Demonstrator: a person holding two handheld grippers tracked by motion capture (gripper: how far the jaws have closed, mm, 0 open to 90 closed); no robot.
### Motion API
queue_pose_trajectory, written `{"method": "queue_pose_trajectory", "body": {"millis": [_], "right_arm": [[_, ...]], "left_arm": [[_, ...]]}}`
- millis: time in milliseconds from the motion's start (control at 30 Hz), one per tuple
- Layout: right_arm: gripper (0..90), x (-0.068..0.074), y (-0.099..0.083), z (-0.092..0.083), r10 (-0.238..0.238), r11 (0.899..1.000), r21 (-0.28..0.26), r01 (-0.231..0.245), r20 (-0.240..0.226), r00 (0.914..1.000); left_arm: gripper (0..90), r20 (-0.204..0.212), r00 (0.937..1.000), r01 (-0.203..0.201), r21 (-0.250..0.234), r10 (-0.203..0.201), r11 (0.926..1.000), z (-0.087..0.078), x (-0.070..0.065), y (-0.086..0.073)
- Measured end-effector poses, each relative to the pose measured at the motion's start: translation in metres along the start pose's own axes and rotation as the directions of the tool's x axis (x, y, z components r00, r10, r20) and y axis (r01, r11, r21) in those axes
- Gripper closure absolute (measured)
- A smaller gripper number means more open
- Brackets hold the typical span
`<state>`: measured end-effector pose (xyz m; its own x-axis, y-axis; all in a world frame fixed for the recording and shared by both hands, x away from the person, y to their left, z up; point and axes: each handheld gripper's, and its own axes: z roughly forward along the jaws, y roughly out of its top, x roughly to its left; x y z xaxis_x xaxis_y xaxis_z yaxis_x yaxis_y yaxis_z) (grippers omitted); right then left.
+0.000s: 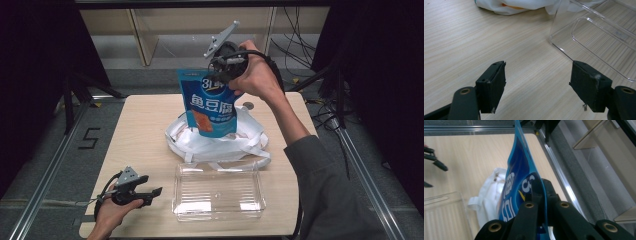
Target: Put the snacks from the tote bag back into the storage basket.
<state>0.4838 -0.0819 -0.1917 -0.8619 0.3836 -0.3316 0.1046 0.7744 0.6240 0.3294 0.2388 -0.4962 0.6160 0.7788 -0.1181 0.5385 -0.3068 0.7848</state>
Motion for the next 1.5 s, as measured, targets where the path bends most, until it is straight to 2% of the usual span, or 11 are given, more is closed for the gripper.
{"method": "queue_pose_trajectory", "body": {"millis": [67, 200, 233, 433, 467, 533, 667, 833, 967, 1233, 1500], "right_arm": [[90.0, 0.003, 0.0, -0.004, -0.03, 1.0, -0.001, 0.03, 0.011, 0.9995], [90.0, 0.013, -0.001, -0.012, -0.011, 1.0, -0.01, 0.011, -0.002, 0.9999], [90.0, 0.014, -0.002, -0.014, -0.042, 0.999, -0.011, 0.043, 0.005, 0.9991], [90.0, 0.03, -0.005, -0.024, -0.025, 1.0, -0.01, 0.025, -0.001, 0.9997], [90.0, 0.034, -0.005, -0.027, -0.05, 0.999, -0.013, 0.05, -0.004, 0.9987], [90.0, 0.037, -0.005, -0.029, -0.036, 0.999, -0.012, 0.035, -0.014, 0.9993], [90.0, 0.051, -0.007, -0.035, -0.06, 0.998, -0.015, 0.059, -0.023, 0.998], [90.0, 0.061, -0.011, -0.037, -0.073, 0.997, -0.028, 0.072, -0.03, 0.9969], [90.0, 0.071, -0.017, -0.038, -0.081, 0.996, -0.044, 0.078, -0.076, 0.9939], [90.0, 0.09, -0.028, -0.043, -0.116, 0.992, -0.053, 0.112, -0.094, 0.9888], [90.0, 0.102, -0.038, -0.039, -0.116, 0.993, -0.051, 0.111, -0.114, 0.9867]], "left_arm": [[27.8, 0.007, 0.9999, 0.013, -0.014, -0.013, 0.9998, 0.0, -0.001, 0.0], [27.8, 0.005, 1.0, -0.004, -0.015, 0.004, 0.9999, 0.001, -0.001, 0.0], [27.8, 0.001, 1.0, 0.002, -0.012, -0.002, 0.9999, 0.001, -0.001, 0.0], [27.7, -0.002, 1.0, 0.0, 0.002, 0.0, 1.0, -0.001, 0.0, 0.0], [27.7, -0.003, 1.0, -0.008, -0.001, 0.008, 1.0, -0.001, 0.001, -0.001], [27.7, -0.002, 1.0, -0.006, 0.006, 0.006, 1.0, -0.001, 0.001, 0.0], [27.7, -0.005, 1.0, -0.007, 0.001, 0.007, 1.0, -0.001, 0.001, -0.001], [27.7, 0.002, 0.9999, 0.011, -0.011, -0.01, 0.9999, 0.0, 0.0, -0.001], [27.7, -0.001, 0.9999, 0.011, -0.014, -0.011, 0.9998, 0.0, -0.001, -0.001], [27.7, -0.009, 1.0, 0.001, -0.003, -0.001, 1.0, 0.0, 0.001, -0.001], [27.7, -0.018, 0.9998, 0.0, -0.005, 0.0, 1.0, 0.001, 0.0, -0.002]]}}
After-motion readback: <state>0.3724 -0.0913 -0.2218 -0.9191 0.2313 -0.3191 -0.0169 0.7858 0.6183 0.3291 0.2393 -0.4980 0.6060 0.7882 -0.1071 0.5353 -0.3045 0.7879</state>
